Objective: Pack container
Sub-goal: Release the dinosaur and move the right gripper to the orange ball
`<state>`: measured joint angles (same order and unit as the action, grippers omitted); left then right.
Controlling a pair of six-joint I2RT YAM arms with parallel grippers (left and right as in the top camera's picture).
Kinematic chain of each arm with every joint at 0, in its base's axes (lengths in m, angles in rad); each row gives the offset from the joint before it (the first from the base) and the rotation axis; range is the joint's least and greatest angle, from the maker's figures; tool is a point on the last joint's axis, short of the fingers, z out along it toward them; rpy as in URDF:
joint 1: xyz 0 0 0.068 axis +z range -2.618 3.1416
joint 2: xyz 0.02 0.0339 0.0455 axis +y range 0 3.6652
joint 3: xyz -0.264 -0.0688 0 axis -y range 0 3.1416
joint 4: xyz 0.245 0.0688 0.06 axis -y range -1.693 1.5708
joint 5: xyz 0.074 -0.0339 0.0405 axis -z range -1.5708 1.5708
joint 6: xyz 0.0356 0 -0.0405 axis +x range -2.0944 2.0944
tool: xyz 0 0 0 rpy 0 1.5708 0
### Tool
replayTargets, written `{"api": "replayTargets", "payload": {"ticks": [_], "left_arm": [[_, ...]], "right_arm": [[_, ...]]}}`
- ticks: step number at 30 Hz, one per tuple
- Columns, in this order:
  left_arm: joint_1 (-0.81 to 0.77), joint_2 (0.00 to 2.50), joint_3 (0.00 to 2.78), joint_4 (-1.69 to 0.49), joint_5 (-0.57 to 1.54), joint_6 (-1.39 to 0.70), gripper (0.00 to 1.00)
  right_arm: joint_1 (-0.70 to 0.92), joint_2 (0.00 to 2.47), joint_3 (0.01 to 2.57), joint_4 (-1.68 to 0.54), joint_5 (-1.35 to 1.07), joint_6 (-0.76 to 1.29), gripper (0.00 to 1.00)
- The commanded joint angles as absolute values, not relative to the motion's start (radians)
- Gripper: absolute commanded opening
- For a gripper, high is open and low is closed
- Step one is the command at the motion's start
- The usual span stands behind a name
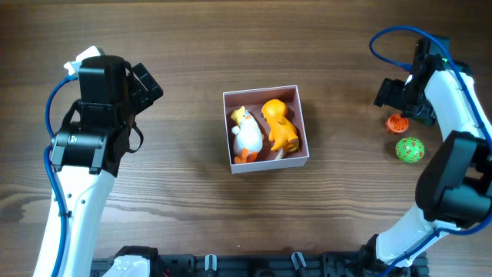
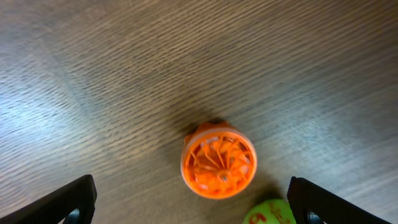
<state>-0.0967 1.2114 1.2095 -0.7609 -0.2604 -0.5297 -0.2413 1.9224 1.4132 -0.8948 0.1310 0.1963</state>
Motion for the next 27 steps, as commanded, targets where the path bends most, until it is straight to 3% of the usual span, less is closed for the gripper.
{"api": "replayTargets", "payload": {"ticks": [1, 12, 16, 27], "left_arm": [[-0.091, 1.201, 1.217, -0.761, -0.251, -0.539, 1.0], [-0.091, 1.201, 1.217, -0.761, -0.251, -0.539, 1.0], [-0.091, 1.201, 1.217, -0.761, -0.251, -0.539, 1.0], [-0.091, 1.201, 1.217, -0.761, -0.251, -0.539, 1.0]], "right_arm": [[-0.241, 1.982, 1.407, -0.882, 0.118, 0.178, 1.0], [-0.26, 2.067, 1.406, -0.875, 0.024, 0.173, 1.0], [-0.245, 2.066, 1.406, -0.878, -0.08, 0.154, 0.95], [-0.221, 2.066, 1.406, -0.879, -0.015, 0.125, 0.94]]}}
